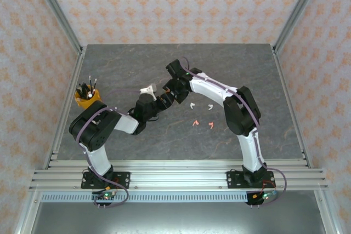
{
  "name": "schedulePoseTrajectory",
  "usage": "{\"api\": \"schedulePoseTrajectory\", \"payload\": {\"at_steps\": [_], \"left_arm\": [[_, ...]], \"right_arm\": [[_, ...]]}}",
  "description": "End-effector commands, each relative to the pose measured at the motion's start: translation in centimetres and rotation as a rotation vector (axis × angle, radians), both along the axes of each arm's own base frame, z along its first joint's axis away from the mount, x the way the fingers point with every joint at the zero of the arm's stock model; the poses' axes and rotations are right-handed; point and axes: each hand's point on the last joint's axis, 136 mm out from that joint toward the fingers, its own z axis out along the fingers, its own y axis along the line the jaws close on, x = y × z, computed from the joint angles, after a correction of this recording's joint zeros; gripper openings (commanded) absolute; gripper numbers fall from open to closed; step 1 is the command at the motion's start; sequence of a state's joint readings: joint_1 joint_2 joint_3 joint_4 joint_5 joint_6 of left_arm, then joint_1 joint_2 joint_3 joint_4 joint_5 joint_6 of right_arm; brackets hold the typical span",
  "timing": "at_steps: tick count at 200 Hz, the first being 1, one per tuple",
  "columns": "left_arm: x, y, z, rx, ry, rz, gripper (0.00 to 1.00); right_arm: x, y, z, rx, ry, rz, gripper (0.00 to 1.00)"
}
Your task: Insert the wireless bluetooth earbuds into the charging case
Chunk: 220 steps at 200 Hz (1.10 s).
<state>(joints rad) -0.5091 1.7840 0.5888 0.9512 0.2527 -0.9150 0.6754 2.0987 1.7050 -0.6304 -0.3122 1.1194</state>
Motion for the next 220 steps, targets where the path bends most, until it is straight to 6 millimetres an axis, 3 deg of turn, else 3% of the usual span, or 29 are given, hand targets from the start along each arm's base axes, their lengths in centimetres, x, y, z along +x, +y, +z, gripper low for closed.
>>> {"api": "schedulePoseTrajectory", "payload": {"at_steps": [1, 111, 220], "left_arm": [[1.0, -0.3, 1.8, -0.004, -0.064, 0.013, 0.55], [1.6, -1.0, 0.8, 0.011, -0.037, -0.003, 0.52], [1.5, -0.8, 1.2, 0.017, -0.041, 0.005, 0.30]], "right_arm": [[0.0, -0.3, 1.7, 0.025, -0.024, -0.017, 0.62], [-0.1, 0.2, 2.1, 0.061, -0.020, -0.011, 0.62], [-0.1, 0.2, 1.9, 0.064, -0.021, -0.014, 0.62]]}}
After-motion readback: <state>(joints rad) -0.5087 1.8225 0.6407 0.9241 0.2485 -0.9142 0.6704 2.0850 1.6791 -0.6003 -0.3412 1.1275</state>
